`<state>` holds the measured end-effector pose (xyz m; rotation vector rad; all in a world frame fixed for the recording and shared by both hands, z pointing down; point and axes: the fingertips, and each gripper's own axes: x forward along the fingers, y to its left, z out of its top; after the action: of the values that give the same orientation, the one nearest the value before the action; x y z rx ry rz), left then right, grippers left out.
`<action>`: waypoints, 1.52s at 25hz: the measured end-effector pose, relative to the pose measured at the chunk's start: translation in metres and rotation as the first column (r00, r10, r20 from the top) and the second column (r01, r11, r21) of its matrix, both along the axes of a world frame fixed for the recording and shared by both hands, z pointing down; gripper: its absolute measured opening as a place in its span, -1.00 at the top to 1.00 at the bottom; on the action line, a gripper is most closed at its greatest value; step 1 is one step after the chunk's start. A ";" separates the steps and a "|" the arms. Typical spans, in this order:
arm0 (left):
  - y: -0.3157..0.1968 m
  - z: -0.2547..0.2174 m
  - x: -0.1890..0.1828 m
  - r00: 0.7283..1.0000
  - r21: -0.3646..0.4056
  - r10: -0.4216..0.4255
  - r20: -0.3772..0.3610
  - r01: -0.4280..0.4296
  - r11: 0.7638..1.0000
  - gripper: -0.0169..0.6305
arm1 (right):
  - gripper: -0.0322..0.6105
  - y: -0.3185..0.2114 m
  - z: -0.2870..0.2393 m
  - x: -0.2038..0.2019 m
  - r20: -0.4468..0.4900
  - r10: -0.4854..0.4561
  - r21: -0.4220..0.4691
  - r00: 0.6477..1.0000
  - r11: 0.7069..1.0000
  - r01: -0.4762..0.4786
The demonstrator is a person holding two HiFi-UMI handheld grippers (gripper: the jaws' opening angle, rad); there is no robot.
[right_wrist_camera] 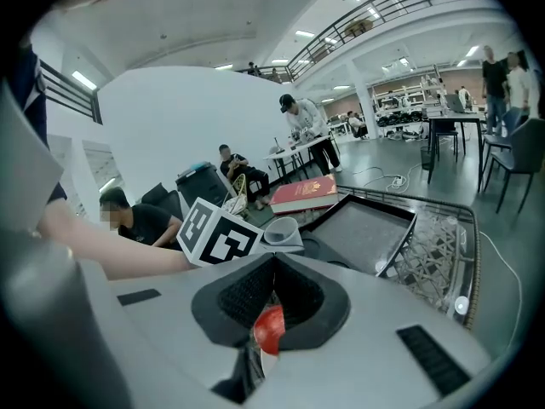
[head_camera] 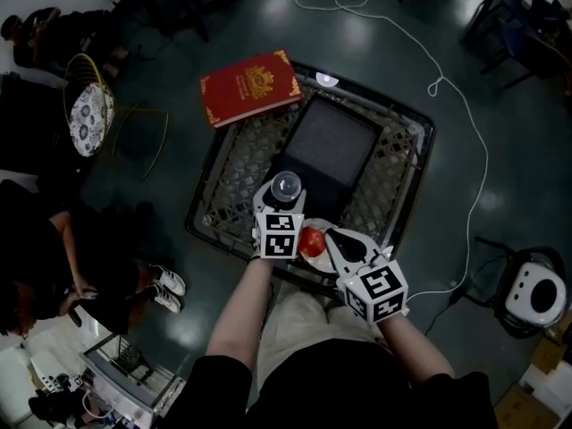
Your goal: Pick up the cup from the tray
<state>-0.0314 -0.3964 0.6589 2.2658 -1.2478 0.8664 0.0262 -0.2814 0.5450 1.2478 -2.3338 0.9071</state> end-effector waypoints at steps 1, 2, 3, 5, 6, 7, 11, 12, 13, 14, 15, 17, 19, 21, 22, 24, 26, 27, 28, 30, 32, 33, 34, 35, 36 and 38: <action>0.003 -0.003 -0.001 1.000 0.003 -0.004 -0.003 0.004 1.000 0.05 | 0.87 0.002 -0.002 0.000 0.000 -0.002 0.005 1.000 1.000 0.002; 0.005 -0.006 -0.001 1.000 0.007 -0.007 -0.005 0.007 1.000 0.05 | 0.87 0.004 -0.003 -0.001 0.001 -0.003 0.011 1.000 1.000 0.003; 0.008 -0.009 -0.002 1.000 0.011 -0.009 -0.007 0.009 1.000 0.05 | 0.87 0.006 -0.005 -0.002 0.002 -0.005 0.016 1.000 1.000 0.005; 0.014 -0.015 -0.003 1.000 0.020 -0.015 -0.013 0.015 1.000 0.05 | 0.87 0.010 -0.009 -0.003 0.004 -0.009 0.026 1.000 1.000 0.009; 0.016 -0.019 -0.004 1.000 0.025 -0.018 -0.015 0.018 1.000 0.05 | 0.87 0.013 -0.011 -0.004 0.004 -0.011 0.031 1.000 0.999 0.011; 0.019 -0.023 -0.005 1.000 0.029 -0.021 -0.019 0.022 0.999 0.05 | 0.87 0.015 -0.012 -0.005 0.004 -0.014 0.035 1.000 0.999 0.014; 0.034 -0.037 -0.006 0.999 0.046 -0.029 -0.029 0.030 0.999 0.05 | 0.87 0.026 -0.017 -0.007 0.006 -0.026 0.054 1.000 0.998 0.025; 0.038 -0.040 -0.006 0.999 0.050 -0.028 -0.027 0.030 0.998 0.05 | 0.87 0.029 -0.019 -0.008 0.007 -0.029 0.059 1.000 0.998 0.028; 0.043 -0.043 -0.006 0.999 0.054 -0.028 -0.027 0.029 0.998 0.05 | 0.87 0.032 -0.020 -0.008 0.007 -0.032 0.065 0.999 0.997 0.032; 0.048 -0.046 -0.006 0.999 0.058 -0.029 -0.027 0.030 0.998 0.05 | 0.87 0.035 -0.022 -0.009 0.008 -0.036 0.070 0.999 0.997 0.035; 0.053 -0.049 -0.006 0.999 0.061 -0.031 -0.030 0.033 0.998 0.05 | 0.87 0.038 -0.024 -0.009 0.008 -0.039 0.076 0.999 0.996 0.038; 0.062 -0.056 -0.007 0.998 0.067 -0.041 -0.037 0.043 0.997 0.05 | 0.87 0.043 -0.027 -0.010 0.009 -0.045 0.089 0.999 0.995 0.044; 0.073 -0.062 -0.008 0.998 0.074 -0.050 -0.044 0.053 0.996 0.05 | 0.87 0.049 -0.030 -0.011 0.010 -0.050 0.100 0.999 0.994 0.049; 0.085 -0.068 -0.008 0.997 0.078 -0.056 -0.053 0.060 0.995 0.05 | 0.87 0.057 -0.033 -0.011 0.010 -0.056 0.110 0.998 0.992 0.055; 0.092 -0.071 -0.008 0.997 0.080 -0.059 -0.057 0.064 0.995 0.05 | 0.87 0.061 -0.034 -0.011 0.009 -0.059 0.115 0.998 0.992 0.057; 0.105 -0.077 -0.008 0.996 0.085 -0.065 -0.066 0.071 0.994 0.05 | 0.87 0.070 -0.036 -0.010 0.009 -0.063 0.125 0.998 0.990 0.061; 0.118 -0.083 -0.007 0.994 0.091 -0.074 -0.077 0.081 0.993 0.05 | 0.87 0.078 -0.039 -0.010 0.008 -0.066 0.133 0.998 0.989 0.065; 0.124 -0.087 -0.007 0.993 0.094 -0.078 -0.084 0.086 0.992 0.05 | 0.87 0.083 -0.039 -0.009 0.007 -0.069 0.138 0.998 0.988 0.067; 0.130 -0.090 -0.006 0.992 0.098 -0.083 -0.091 0.091 0.991 0.05 | 0.87 0.088 -0.040 -0.009 0.005 -0.070 0.142 0.998 0.987 0.069; 0.142 -0.096 -0.005 0.991 0.104 -0.091 -0.103 0.101 0.989 0.05 | 0.87 0.097 -0.041 -0.006 0.003 -0.071 0.148 0.997 0.986 0.070; 0.154 -0.099 -0.003 0.989 0.108 -0.092 -0.113 0.105 0.989 0.05 | 0.87 0.105 -0.041 -0.003 0.000 -0.069 0.154 0.998 0.986 0.068; 0.159 -0.101 -0.001 0.989 0.111 -0.089 -0.115 0.102 0.989 0.05 | 0.87 0.109 -0.042 -0.001 -0.001 -0.066 0.157 0.998 0.985 0.066; 0.164 -0.102 0.000 0.989 0.115 -0.085 -0.117 0.099 0.988 0.05 | 0.87 0.113 -0.042 0.001 -0.002 -0.064 0.160 0.998 0.985 0.063; 0.169 -0.104 0.002 0.989 0.119 -0.082 -0.119 0.096 0.988 0.05 | 0.87 0.117 -0.042 0.003 -0.004 -0.061 0.163 0.998 0.985 0.061; 0.173 -0.106 0.003 0.989 0.122 -0.079 -0.123 0.095 0.988 0.05 | 0.87 0.120 -0.043 0.005 -0.005 -0.058 0.167 0.998 0.984 0.058; 0.182 -0.111 0.005 0.988 0.127 -0.079 -0.131 0.096 0.987 0.05 | 0.87 0.127 -0.044 0.008 -0.006 -0.052 0.172 0.999 0.984 0.052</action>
<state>-0.0265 -0.2141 0.5483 2.3089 -1.3727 0.6157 0.0345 -0.1544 0.5011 1.2453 -2.4749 0.6996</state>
